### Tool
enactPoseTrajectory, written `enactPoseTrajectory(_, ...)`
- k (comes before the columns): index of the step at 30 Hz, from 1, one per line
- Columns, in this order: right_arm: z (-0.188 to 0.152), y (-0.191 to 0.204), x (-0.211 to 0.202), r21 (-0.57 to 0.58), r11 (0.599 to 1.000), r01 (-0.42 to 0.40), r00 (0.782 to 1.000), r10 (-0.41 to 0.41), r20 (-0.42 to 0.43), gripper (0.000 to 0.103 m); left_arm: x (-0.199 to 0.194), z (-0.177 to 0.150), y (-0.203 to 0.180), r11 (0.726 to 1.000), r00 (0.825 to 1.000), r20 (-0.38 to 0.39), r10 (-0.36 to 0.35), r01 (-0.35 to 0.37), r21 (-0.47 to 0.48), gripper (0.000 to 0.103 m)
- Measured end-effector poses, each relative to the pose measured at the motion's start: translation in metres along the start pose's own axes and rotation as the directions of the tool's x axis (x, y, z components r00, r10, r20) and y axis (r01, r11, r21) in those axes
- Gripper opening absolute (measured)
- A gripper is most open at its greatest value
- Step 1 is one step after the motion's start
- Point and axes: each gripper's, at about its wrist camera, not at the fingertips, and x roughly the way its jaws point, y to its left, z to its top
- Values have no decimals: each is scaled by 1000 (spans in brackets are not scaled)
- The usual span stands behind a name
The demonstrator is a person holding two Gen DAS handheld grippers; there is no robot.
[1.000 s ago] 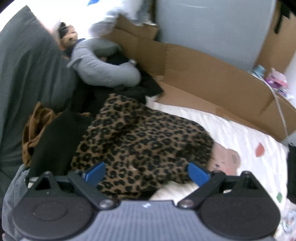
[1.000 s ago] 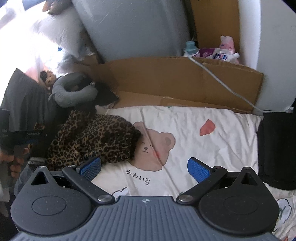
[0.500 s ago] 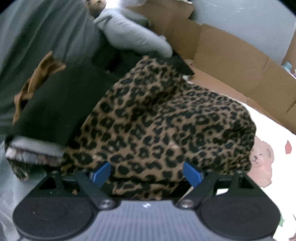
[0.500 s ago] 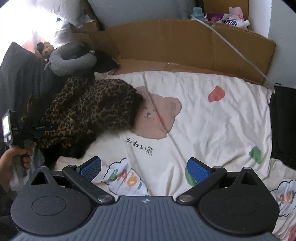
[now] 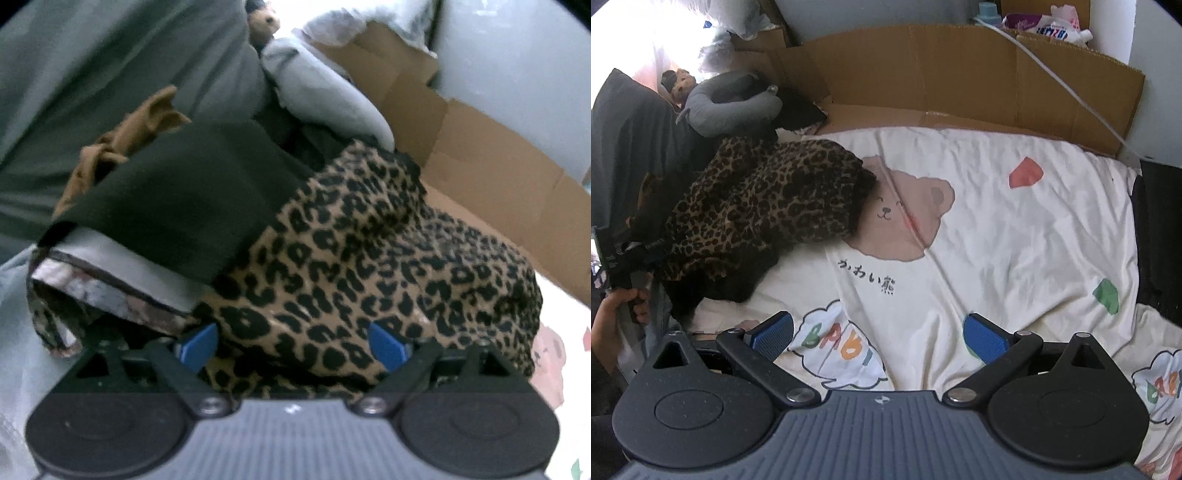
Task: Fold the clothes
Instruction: 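Move the left tool toward the leopard-print garment on the pile, then close the left tool on the leopard-print garment while the right tool grasps it too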
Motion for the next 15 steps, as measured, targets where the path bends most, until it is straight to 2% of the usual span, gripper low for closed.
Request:
enactPoseTrajectory(2,-2,1,4,1,1000,-1,1000,1,-12,101,-10,1,2,1000,996,83,-9,8,15,88)
enactPoseTrajectory(3,-3,1,6,0,1000,-3,1000,3,-14,101,-11,3,2,1000,995,95,-14,11,26,88)
enactPoseTrajectory(6,-6,3,11,-9,1000,-12,1000,12,-11,101,-2,8,4,999,997,76,18,-21,45,88)
enactPoseTrajectory(8,-6,3,16,-4,999,-45,999,45,-5,94,6,8,6,999,998,52,29,-31,38,88)
enactPoseTrajectory(12,-5,10,35,-22,997,-70,998,70,0,92,18,1,8,999,1000,9,14,-14,33,87)
enactPoseTrajectory(14,-5,14,43,-12,997,-72,997,72,11,92,20,-4,9,999,1000,4,-1,1,37,79)
enactPoseTrajectory(15,-5,16,47,3,997,-76,997,76,15,92,20,-6,11,999,1000,1,-14,14,32,64)
